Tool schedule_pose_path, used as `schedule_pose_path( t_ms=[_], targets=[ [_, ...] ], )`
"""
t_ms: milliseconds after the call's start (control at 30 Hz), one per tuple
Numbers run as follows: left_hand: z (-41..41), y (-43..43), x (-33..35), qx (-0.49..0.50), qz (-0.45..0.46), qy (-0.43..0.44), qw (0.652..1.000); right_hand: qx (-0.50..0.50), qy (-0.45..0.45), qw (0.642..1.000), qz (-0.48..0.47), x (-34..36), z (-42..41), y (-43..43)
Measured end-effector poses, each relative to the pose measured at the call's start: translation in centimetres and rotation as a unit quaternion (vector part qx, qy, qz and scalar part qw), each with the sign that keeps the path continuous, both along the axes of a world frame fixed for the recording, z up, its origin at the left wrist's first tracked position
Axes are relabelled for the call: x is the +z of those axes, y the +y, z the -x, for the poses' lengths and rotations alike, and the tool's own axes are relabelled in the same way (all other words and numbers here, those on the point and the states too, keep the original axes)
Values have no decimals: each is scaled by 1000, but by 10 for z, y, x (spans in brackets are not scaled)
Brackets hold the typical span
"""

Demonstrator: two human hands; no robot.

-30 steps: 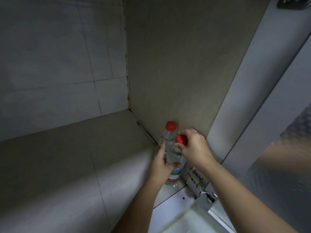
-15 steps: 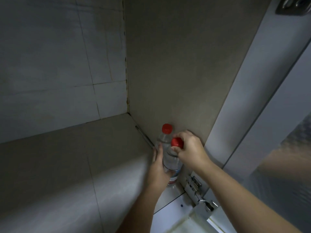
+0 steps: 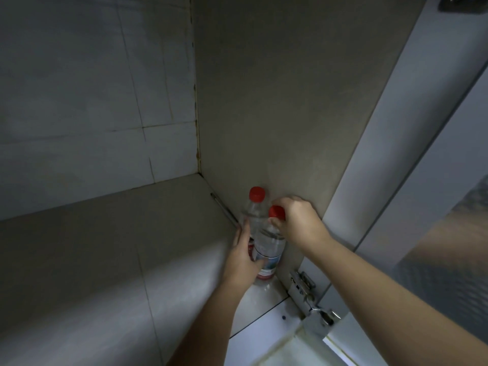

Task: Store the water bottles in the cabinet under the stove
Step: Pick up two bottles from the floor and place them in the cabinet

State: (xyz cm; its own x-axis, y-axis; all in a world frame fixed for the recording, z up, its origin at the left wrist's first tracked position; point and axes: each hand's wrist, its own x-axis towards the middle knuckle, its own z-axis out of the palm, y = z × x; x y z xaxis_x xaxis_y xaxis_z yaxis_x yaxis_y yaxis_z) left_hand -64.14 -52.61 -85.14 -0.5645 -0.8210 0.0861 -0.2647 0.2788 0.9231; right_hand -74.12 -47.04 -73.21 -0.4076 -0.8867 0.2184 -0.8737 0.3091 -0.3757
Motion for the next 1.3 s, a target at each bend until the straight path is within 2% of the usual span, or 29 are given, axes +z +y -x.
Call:
schedule_pose_path(
  t_ms=[167,467,567,667,767,867,1000,1167,1300],
  targets=[
    [-2,1,5,16,15,-9,1000,-2,31,999,-11,-1,-2,9],
    [-21,14,19,48,91,-66,992,1,-19,996,87,-9,-5,37],
    [-40,17,29,105,163,-113,974,12,-17,992,121,-10,-11,52],
    [-63,17,41,130,209,-167,955,48,-9,987,154,-6,-21,56],
    [-84,14,50,138,297,-197,924,68,14,984,165,4,-37,46],
    [-106,20,73,140,348,-224,900,89,45,986,135,17,-58,31],
    [-127,32,113,169,341,-244,892,114,108,985,66,35,-84,27],
    [-152,61,178,194,323,-262,889,81,71,994,-28,71,-104,48],
    [-162,91,241,190,287,-279,897,63,18,997,-44,127,-114,73]
  ],
)
